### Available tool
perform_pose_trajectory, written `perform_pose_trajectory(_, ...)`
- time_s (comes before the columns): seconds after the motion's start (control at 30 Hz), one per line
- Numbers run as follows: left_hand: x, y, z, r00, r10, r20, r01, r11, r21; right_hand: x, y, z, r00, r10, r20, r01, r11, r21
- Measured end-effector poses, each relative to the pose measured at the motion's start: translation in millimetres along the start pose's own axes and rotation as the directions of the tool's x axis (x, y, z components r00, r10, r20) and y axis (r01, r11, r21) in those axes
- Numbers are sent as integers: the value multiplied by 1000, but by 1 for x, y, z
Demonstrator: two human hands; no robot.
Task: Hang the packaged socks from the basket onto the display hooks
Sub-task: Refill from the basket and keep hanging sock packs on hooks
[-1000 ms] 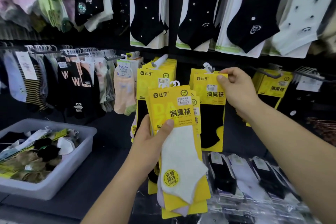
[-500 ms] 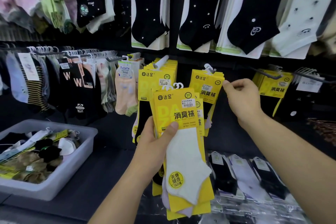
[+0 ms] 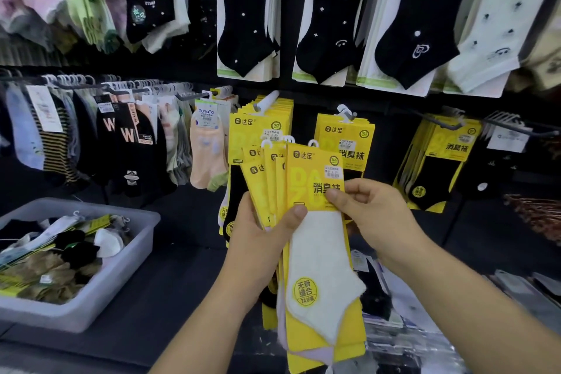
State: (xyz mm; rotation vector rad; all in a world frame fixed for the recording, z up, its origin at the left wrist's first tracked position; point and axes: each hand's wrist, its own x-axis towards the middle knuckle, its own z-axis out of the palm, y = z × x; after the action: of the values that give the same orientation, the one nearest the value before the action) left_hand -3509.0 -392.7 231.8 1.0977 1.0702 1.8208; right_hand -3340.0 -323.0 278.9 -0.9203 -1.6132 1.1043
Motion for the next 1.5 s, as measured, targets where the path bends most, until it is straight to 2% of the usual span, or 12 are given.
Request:
perform_pose_trajectory(0.17,-2,2,3,1000,-31,3,31,997,-64,3,-1,-8,995,-66,-68,64,997,-39)
perform_pose_trajectory(0.33,-2,-3,3,999,-40,-24,40,999,0,4,-4,-17,995,87,42,-91,987,135)
perform_pose_trajectory(0.53,-3,-6,7,1000,-9,-7,10,999,52,21,-31,-27,995,-17,-102,20,999,28)
perform_pose_trajectory(0.67,-4,-6,7,1000,10,2,-11,998,56,31,-45,-30,1000,-9,-27,7,997,-71)
perform_pose_trajectory(0.77,-4,-6,6,1000,10,13,-11,997,75,36,-52,-34,1000,19,23,-17,999,-48)
perform_pose_trajectory(0.97,-3,-7,7,999,29,14,-30,996,83,43,-57,-35,997,38,68,-30,994,-107)
perform_pose_trajectory(1.07,-2,-7,7,999,39,11,-40,997,71,50,-60,-39,1000,-6,20,8,995,-100)
perform_pose_trajectory(1.2,0,-5,5,996,85,-31,-82,993,83,68,-67,-43,986,-59,-153,51,997,-58)
perform_pose_trajectory(1.3,4,-2,-1,995,87,-50,-80,988,131,80,-70,-43,965,-140,-222,99,977,-188)
perform_pose_trajectory(1.43,9,7,-18,988,128,-81,-109,971,211,91,-69,-35,955,-238,-178,161,919,-361)
perform_pose_trajectory(1.5,9,10,-22,988,130,-87,-113,977,182,94,-67,-32,943,-278,-182,184,893,-411)
